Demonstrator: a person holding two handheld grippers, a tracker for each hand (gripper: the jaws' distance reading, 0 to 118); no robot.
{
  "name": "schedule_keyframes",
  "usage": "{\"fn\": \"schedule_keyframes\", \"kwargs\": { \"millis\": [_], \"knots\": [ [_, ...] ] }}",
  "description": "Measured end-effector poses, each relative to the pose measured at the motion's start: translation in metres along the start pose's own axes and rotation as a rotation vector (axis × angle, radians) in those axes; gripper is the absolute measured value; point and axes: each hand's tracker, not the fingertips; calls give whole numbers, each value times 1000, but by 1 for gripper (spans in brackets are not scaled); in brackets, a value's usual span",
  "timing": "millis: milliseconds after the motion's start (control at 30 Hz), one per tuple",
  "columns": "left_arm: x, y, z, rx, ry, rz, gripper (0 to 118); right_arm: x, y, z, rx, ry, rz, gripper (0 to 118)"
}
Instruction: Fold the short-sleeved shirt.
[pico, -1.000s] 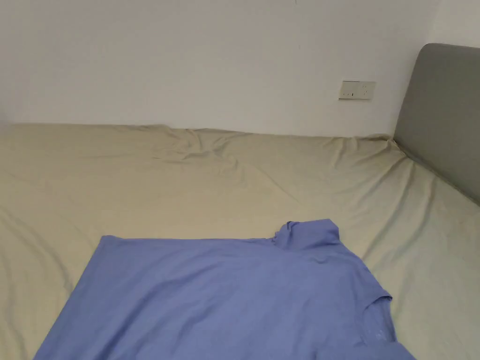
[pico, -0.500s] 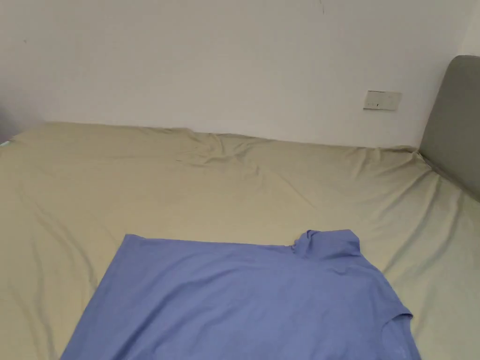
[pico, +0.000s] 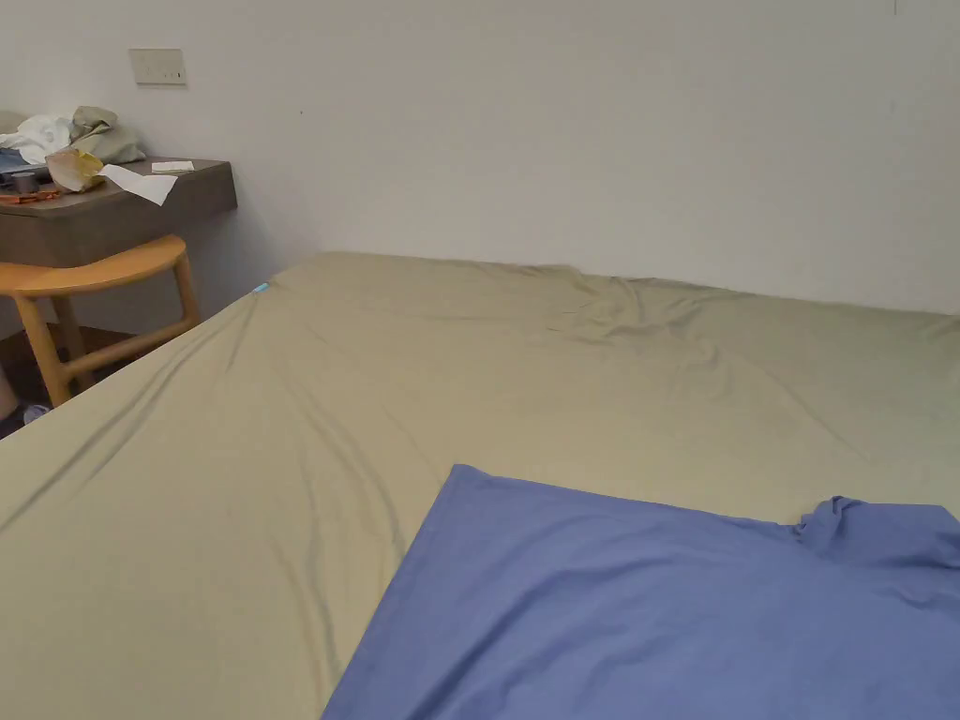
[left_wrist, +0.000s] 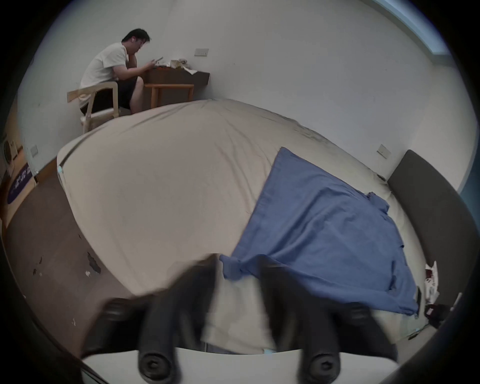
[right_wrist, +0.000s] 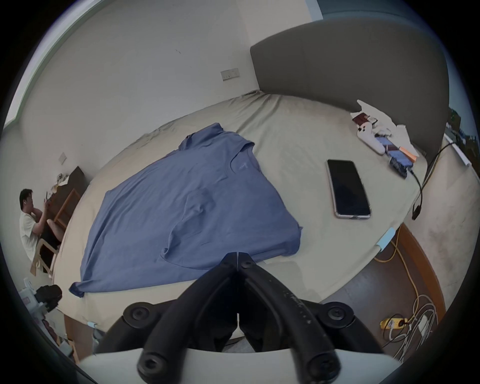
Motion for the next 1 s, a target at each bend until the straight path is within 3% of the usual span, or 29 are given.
{"fn": "schedule_keyframes", "kwargs": {
  "millis": [33,67,167,267,333,367,500,533,567,600,633,667,767,900,1000],
  "knots": [
    [5,1,-4,-10,-20,-12,100,0,1,-2,-6,-1,-4,1],
    [8,2,-11,-55,-49,-22,104,-1,0,-1,-6,1,-3,1],
    [7,0,-35,-128,-100,-24,99,-1,2,0,-1,7,1,1],
    [9,-7,-63,-176,-42,-24,75,3,4,-2,-6,9,-5,1],
    [17,-9,-70,-226,-8,0,26,7,5,-3,-10,-20,-3,1],
    [17,-11,-73,-248,-2,26,13,9,7,-4,-9,-36,1,1],
    [22,-14,-62,-209,-9,40,9,24,15,-12,-7,-92,2,3],
    [22,-14,-63,-211,-8,41,9,28,17,-16,-13,-102,4,13],
    [21,-12,-62,-218,-8,45,9,32,20,-22,-26,-136,10,36],
    [21,-12,-63,-221,-7,45,9,34,21,-28,-31,-174,18,77],
    [21,-12,-63,-224,-5,46,9,38,21,-37,-31,-202,37,101],
    [21,-12,-63,-226,-3,48,9,40,21,-43,-35,-212,62,113],
    [25,-12,-63,-228,1,56,9,44,21,-52,-16,-219,55,102],
    [24,-13,-67,-228,5,65,9,59,25,-74,-39,-194,-50,100],
    [26,-12,-64,-228,3,81,9,62,23,-89,-104,-187,-52,74]
  ]
}}
